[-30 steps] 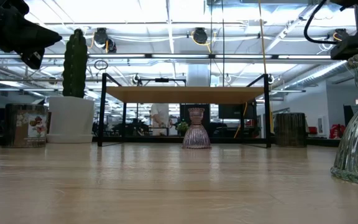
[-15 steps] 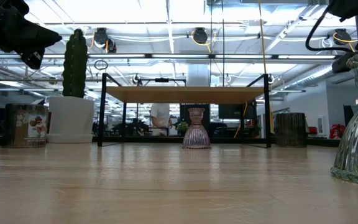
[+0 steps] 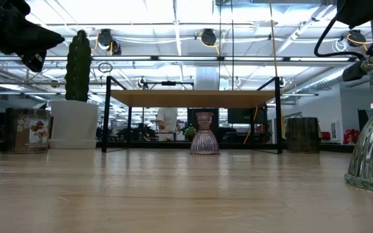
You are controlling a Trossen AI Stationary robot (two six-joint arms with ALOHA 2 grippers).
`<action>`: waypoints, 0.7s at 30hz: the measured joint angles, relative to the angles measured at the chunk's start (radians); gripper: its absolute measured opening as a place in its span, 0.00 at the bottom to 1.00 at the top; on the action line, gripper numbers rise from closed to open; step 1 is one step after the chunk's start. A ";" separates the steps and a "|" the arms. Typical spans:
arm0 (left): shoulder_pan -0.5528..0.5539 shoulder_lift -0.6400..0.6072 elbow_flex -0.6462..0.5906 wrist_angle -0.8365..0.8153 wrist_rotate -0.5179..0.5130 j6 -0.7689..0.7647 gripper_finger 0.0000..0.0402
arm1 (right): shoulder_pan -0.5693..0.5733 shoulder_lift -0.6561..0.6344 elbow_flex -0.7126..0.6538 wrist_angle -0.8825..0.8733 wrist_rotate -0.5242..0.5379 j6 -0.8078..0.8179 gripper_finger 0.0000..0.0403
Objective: Pick & Place candle stick holders
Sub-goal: Put the right pink scented candle on the shelf
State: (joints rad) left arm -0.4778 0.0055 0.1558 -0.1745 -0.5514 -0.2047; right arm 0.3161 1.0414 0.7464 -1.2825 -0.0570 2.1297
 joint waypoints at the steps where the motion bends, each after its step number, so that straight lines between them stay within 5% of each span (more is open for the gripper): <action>1: 0.000 0.000 0.000 0.000 0.000 0.000 0.05 | 0.000 0.004 0.000 0.001 0.000 0.000 0.33; 14: 0.000 0.000 0.000 0.000 0.000 0.000 0.05 | 0.000 0.031 0.000 0.018 0.035 -0.083 0.08; 21: 0.000 0.000 0.000 0.000 0.000 -0.001 0.05 | 0.000 0.028 0.000 0.082 0.081 -0.141 0.07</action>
State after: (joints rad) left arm -0.4777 0.0055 0.1558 -0.1745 -0.5517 -0.2058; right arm 0.3157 1.0690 0.7467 -1.2006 0.0238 1.9884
